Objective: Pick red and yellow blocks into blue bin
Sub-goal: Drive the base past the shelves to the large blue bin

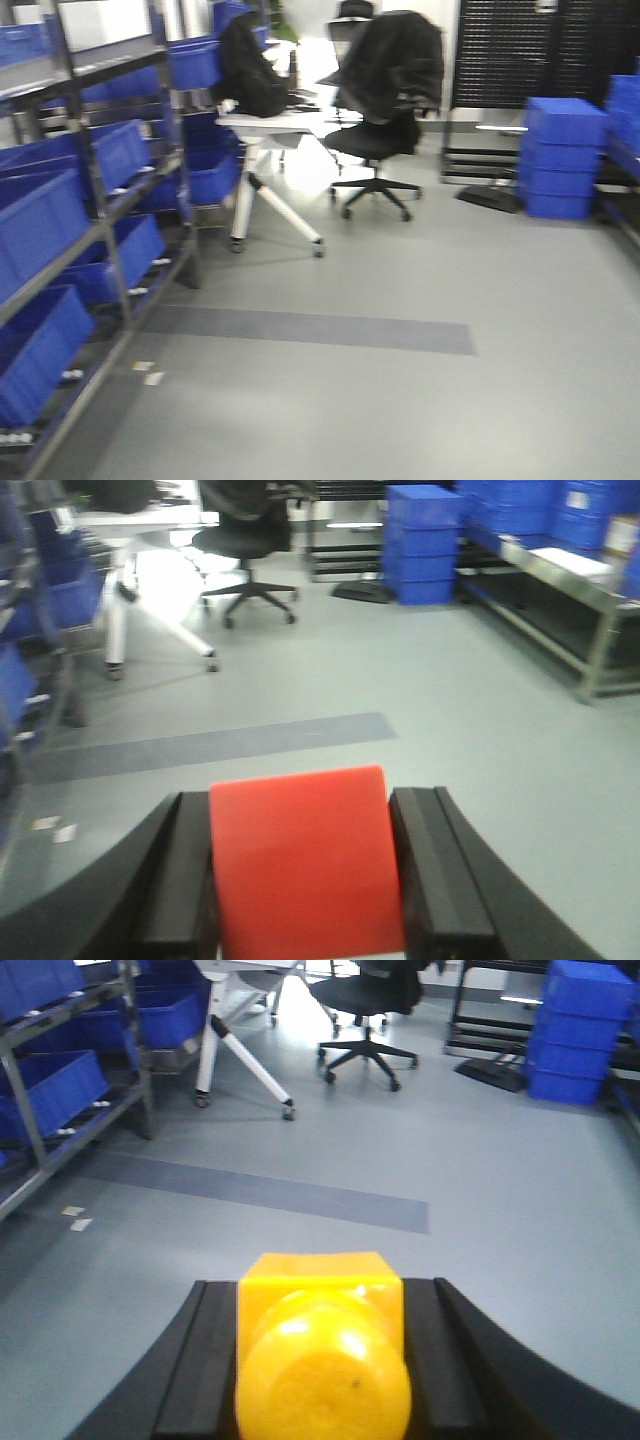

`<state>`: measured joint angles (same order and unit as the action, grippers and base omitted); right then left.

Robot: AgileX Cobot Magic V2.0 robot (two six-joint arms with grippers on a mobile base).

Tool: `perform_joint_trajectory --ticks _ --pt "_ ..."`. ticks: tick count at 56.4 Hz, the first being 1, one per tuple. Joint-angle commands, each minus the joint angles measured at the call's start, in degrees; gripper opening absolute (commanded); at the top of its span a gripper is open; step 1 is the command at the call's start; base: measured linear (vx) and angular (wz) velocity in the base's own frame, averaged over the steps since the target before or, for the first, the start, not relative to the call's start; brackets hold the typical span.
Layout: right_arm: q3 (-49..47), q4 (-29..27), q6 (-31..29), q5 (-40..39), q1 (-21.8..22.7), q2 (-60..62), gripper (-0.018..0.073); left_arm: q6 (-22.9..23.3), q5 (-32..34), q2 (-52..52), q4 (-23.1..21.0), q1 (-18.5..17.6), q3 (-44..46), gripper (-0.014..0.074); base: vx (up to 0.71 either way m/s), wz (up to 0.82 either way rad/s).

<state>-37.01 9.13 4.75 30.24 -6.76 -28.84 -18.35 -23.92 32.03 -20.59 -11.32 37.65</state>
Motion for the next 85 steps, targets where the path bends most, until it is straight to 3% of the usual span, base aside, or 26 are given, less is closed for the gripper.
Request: perform_joint_trajectory --ticks 1,44,85 --pt "-1.5 0.8 -0.3 -4.8 -0.1 -0.2 -0.0010 0.5 5.0 0.5 -0.7 -0.3 1.6 0.0002 0.49 0.51" --pt "-1.5 0.8 -0.3 -4.9 -0.1 -0.2 -0.0010 0.5 5.0 0.5 -0.7 -0.3 1.6 0.0002 0.43 0.72" --pt "-1.5 0.8 -0.3 -4.8 -0.1 -0.2 -0.0010 0.5 5.0 0.5 -0.7 -0.3 1.6 0.0002 0.25 0.82"
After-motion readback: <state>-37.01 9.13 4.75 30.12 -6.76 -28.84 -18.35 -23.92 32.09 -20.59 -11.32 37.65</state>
